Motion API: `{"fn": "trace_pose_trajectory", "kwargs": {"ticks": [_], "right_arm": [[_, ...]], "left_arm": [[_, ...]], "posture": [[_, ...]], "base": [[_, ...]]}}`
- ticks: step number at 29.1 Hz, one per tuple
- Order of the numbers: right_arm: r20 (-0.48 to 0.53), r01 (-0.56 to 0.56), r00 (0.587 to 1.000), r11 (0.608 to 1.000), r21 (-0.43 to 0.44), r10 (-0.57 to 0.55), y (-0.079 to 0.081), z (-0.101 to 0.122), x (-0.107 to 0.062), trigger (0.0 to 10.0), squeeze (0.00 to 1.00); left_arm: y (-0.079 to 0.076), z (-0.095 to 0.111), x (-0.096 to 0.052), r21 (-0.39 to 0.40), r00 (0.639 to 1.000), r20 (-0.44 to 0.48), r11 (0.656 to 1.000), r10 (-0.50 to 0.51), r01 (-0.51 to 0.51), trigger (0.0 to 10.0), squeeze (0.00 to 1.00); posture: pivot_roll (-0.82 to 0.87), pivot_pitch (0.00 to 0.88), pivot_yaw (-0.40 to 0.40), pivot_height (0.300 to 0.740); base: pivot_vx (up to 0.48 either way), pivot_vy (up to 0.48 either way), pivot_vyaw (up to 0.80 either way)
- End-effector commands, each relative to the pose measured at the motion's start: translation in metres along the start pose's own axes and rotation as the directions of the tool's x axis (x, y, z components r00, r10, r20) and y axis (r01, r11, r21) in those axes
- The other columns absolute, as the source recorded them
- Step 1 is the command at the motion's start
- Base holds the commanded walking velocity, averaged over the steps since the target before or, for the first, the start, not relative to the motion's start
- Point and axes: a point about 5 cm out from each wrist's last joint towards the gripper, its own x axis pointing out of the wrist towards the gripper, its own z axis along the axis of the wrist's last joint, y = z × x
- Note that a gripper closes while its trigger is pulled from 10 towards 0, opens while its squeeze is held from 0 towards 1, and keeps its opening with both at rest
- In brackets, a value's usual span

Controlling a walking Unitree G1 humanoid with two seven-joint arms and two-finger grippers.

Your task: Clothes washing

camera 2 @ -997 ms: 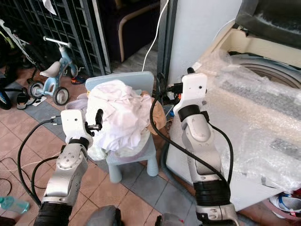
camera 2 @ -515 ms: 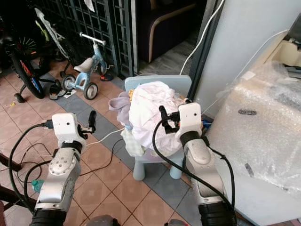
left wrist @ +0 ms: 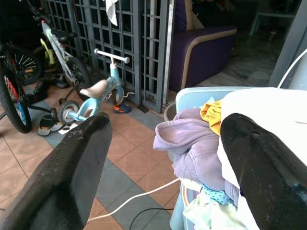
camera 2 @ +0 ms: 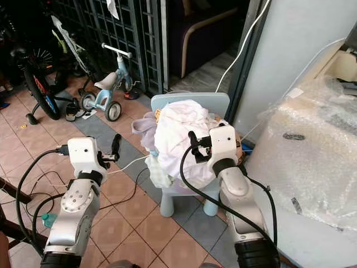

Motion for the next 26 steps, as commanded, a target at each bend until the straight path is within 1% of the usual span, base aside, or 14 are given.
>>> {"fn": "trace_pose_trajectory", "kwargs": {"ticks": [1, 2, 4, 5, 11, 15, 16, 20, 21, 22, 23, 24, 25, 26], "right_arm": [[-0.021, -0.046, 0.999, 0.999, -0.005, 0.046, 0.007, -0.002, 0.002, 10.0, 0.00], [-0.029, -0.080, 0.996, 0.997, -0.021, 0.079, 0.011, -0.004, 0.001, 10.0, 0.00], [-0.026, -0.098, 0.995, 0.994, -0.039, 0.098, 0.015, -0.004, 0.000, 10.0, 0.00], [-0.026, -0.098, 0.995, 0.994, -0.042, 0.097, 0.015, -0.004, 0.000, 10.0, 0.00], [-0.043, -0.095, 0.995, 0.995, -0.034, 0.094, 0.015, -0.006, 0.002, 10.0, 0.00], [-0.062, -0.095, 0.994, 0.994, -0.047, 0.092, 0.015, -0.008, 0.003, 10.0, 0.00], [-0.070, -0.098, 0.993, 0.994, -0.053, 0.094, 0.015, -0.009, 0.003, 10.0, 0.00], [-0.118, -0.119, 0.987, 0.991, -0.060, 0.112, 0.019, -0.015, 0.006, 10.0, 0.00], [-0.160, -0.151, 0.977, 0.987, -0.053, 0.141, 0.022, -0.020, 0.006, 10.0, 0.00], [-0.160, -0.151, 0.977, 0.987, -0.053, 0.141, 0.022, -0.020, 0.006, 10.0, 0.00], [-0.197, -0.182, 0.966, 0.981, -0.059, 0.168, 0.025, -0.026, 0.005, 10.0, 0.00], [-0.253, -0.224, 0.946, 0.972, -0.065, 0.201, 0.028, -0.035, 0.002, 7.3, 0.00], [-0.325, -0.269, 0.917, 0.961, -0.071, 0.232, 0.031, -0.047, -0.001, 2.5, 0.00], [-0.356, -0.277, 0.905, 0.958, -0.077, 0.233, 0.031, -0.052, -0.002, 0.0, 0.00]], "left_arm": [[0.002, 0.002, 0.000, 0.004, 1.000, 0.002, 1.000, 0.005, -0.005, 10.0, 0.00], [0.002, 0.002, -0.001, 0.002, 1.000, -0.001, 1.000, 0.007, -0.007, 10.0, 0.00], [0.002, 0.001, -0.001, 0.001, 1.000, -0.007, 1.000, 0.009, -0.009, 10.0, 0.00], [0.002, 0.001, -0.001, 0.001, 1.000, -0.008, 1.000, 0.009, -0.009, 10.0, 0.00], [0.000, -0.001, -0.001, -0.010, 1.000, -0.022, 1.000, -0.001, 0.001, 10.0, 0.00], [0.000, -0.001, -0.001, -0.013, 1.000, -0.021, 1.000, -0.004, 0.004, 10.0, 0.00], [0.000, -0.001, -0.001, -0.014, 1.000, -0.026, 1.000, -0.001, 0.001, 10.0, 0.00], [0.000, -0.001, -0.001, -0.011, 1.000, -0.025, 1.000, 0.006, -0.006, 10.0, 0.00], [0.001, -0.001, -0.001, -0.011, 0.999, -0.028, 1.000, 0.022, -0.023, 10.0, 0.00], [0.001, -0.001, -0.001, -0.011, 0.999, -0.028, 1.000, 0.022, -0.023, 10.0, 0.00], [0.001, 0.000, -0.001, -0.009, 0.999, -0.029, 1.000, 0.027, -0.028, 10.0, 0.00], [0.002, 0.000, -0.001, -0.005, 0.999, -0.028, 1.000, 0.030, -0.030, 10.0, 0.00], [0.002, 0.001, 0.000, 0.000, 0.999, -0.028, 1.000, 0.030, -0.030, 10.0, 0.00], [0.002, 0.001, -0.001, 0.001, 0.999, -0.027, 1.000, 0.030, -0.030, 10.0, 0.00]], "posture": [[-0.03, 0.021, 0.025, 0.740], [-0.03, 0.022, 0.024, 0.740], [-0.03, 0.023, 0.024, 0.740], [-0.03, 0.024, 0.023, 0.740], [-0.03, 0.027, 0.023, 0.740], [-0.03, 0.029, 0.023, 0.740], [-0.03, 0.029, 0.022, 0.740], [-0.02, 0.031, 0.021, 0.740], [-0.02, 0.031, 0.021, 0.740], [-0.02, 0.031, 0.021, 0.740], [-0.02, 0.031, 0.020, 0.740], [-0.01, 0.033, 0.019, 0.740], [-0.01, 0.035, 0.017, 0.740], [-0.01, 0.036, 0.017, 0.740]], "base": [[0.398, 0.000, 0.00], [0.390, 0.000, 0.00], [0.375, 0.000, 0.28], [0.341, 0.000, 0.56], [0.338, 0.000, 0.00], [0.329, 0.000, 0.00], [0.000, 0.000, 0.00], [0.000, 0.000, 0.00], [0.000, 0.000, 0.00], [0.000, 0.000, 0.00], [0.000, 0.000, 0.00], [0.000, 0.000, 0.00], [0.000, 0.000, 0.00], [0.000, 0.000, 0.00]]}}
